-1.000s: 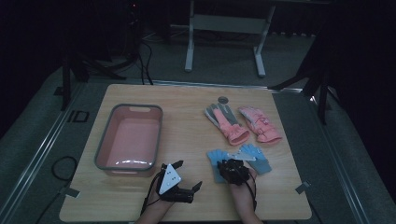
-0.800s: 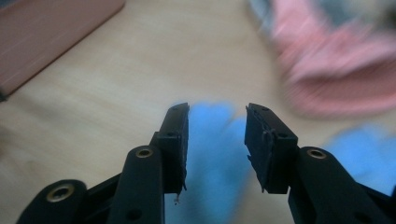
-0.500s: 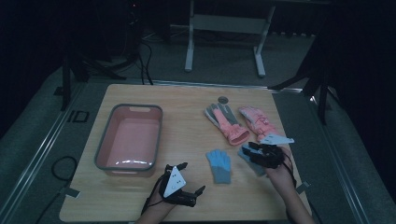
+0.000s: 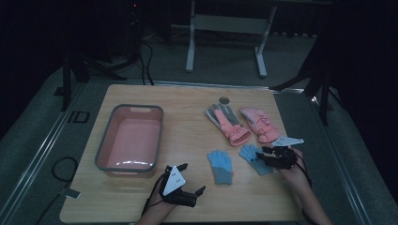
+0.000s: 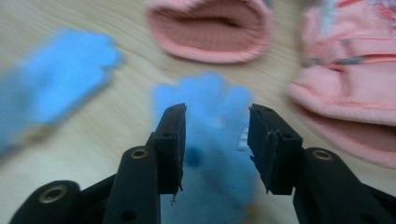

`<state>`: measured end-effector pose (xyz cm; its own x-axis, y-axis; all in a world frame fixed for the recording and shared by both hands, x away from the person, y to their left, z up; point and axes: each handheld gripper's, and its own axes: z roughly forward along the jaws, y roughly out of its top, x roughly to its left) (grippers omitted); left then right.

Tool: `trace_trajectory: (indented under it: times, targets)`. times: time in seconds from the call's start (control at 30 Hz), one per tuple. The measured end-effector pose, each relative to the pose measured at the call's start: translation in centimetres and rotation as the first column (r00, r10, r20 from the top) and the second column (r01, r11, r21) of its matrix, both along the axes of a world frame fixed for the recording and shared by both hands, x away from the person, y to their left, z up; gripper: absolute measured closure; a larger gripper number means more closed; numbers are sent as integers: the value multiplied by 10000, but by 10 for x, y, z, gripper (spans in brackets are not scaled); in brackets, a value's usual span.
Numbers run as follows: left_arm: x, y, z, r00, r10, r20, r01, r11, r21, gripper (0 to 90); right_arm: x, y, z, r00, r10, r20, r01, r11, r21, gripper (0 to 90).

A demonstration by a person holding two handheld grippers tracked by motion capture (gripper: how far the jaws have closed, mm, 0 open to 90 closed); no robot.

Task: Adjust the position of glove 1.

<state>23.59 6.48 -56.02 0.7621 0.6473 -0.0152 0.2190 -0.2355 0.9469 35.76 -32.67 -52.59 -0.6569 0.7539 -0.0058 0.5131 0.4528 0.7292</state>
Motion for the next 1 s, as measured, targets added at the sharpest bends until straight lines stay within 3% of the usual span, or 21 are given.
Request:
trace_trajectory:
  times: [0.03,0.07,0.13,0.17,0.27,0.4,0.43,0.5,0.57,0.67,0.7,0.77,0.93,1.0]
  targets:
    - [0,0,0,10000,8,-62,-7,10000,92,22,2,1,-3,9991,290,-312,-282,9992,273,553]
    - [0,0,0,10000,8,-62,-7,10000,92,22,2,1,-3,9991,290,-312,-282,9992,273,553]
    - [-1,0,0,9999,30,117,-31,10000,81,22,7,6,-15,9982,309,-508,-330,9987,-399,554]
    - [0,0,0,10000,-20,14,19,9999,169,22,8,6,-17,9989,268,-393,-289,9981,-536,564]
    - [1,1,0,9999,-2,-141,4,9999,114,21,9,4,-23,9988,-9,-493,8,10000,-23,582]
    - [2,1,0,9998,39,-196,-39,10000,46,22,7,7,-23,9994,-8,-355,1,9998,-212,678]
    - [2,1,0,9997,96,-205,-95,9999,33,22,5,9,-24,9998,-66,-205,61,9997,-226,772]
    - [2,1,0,9998,75,-191,-74,10000,39,22,4,10,-24,9998,-166,-116,163,9995,-281,793]
    - [1,1,0,9998,111,-175,-110,9999,50,22,0,16,-23,9967,-785,-200,781,9967,-220,834]
    - [2,2,0,9996,212,-191,-212,9998,5,22,-6,21,-18,9878,-1520,-344,1513,9883,-208,843]
    - [2,2,0,9996,212,-191,-212,9998,5,22,-6,21,-18,9878,-1520,-344,1513,9883,-208,843]
    - [1,2,0,9995,262,-181,-264,9996,-62,22,-18,28,-4,9730,-2304,-172,2300,9729,-221,844]
    - [1,2,0,9996,240,-135,-241,9997,-14,22,-37,39,13,9522,-3037,328,3047,9520,-297,843]
    - [1,2,0,9995,276,-127,-276,9996,-31,22,-43,40,18,9391,-3428,238,3428,9394,29,844]
